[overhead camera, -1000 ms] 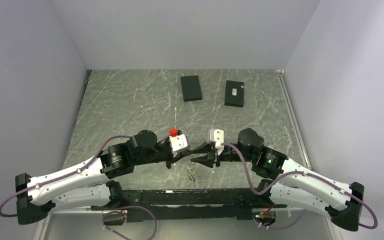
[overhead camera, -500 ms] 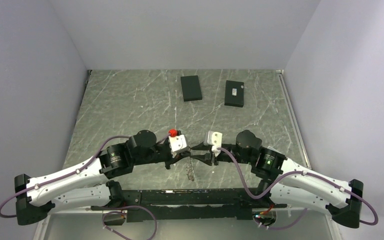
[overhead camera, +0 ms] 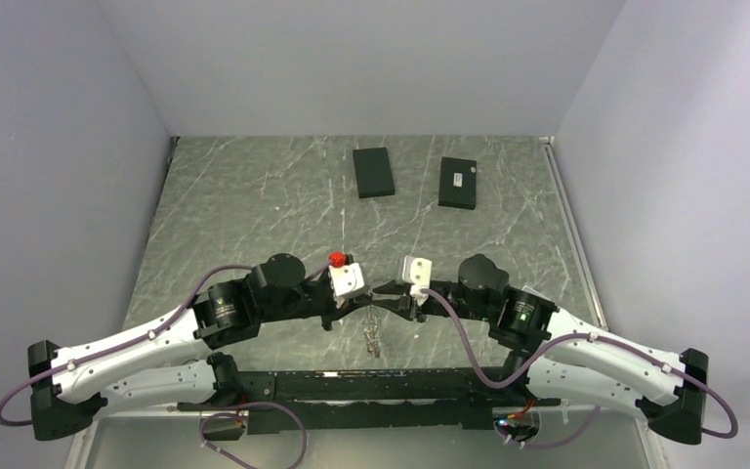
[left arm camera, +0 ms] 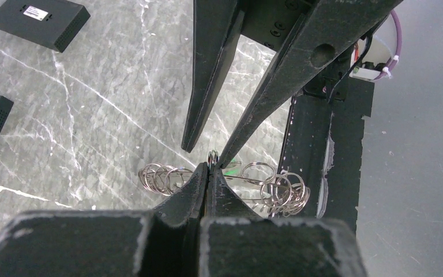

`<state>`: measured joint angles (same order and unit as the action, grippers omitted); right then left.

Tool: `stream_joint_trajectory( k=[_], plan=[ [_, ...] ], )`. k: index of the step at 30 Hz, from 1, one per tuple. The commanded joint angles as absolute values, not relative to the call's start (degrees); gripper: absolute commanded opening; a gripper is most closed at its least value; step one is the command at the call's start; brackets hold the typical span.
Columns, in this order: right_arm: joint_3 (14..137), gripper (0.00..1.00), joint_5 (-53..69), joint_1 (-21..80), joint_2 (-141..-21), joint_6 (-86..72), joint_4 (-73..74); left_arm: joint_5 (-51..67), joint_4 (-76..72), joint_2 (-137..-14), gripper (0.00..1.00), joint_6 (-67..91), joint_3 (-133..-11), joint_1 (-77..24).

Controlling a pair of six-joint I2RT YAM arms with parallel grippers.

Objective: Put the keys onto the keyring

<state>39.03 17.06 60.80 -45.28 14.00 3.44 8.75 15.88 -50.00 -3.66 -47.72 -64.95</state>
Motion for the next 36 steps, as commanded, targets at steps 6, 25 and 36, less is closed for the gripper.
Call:
stream_joint_trajectory(
  k=[6,25,36],
  plan=[
    [40.8,0.25,20.4,60.7,-47.1,15.5,5.0,11.0,11.7,-47.6,0.00,-2.8,-48.9,-65.2],
    [41.7,0.37,21.1,60.7,-45.4,15.9,6.2,11.1,12.8,-48.3,0.00,-2.8,-49.2,-65.1],
    [42.4,0.34,22.9,60.7,-46.0,15.2,4.8,11.1,12.7,-48.6,0.00,-2.8,-49.1,-65.1]
  ],
)
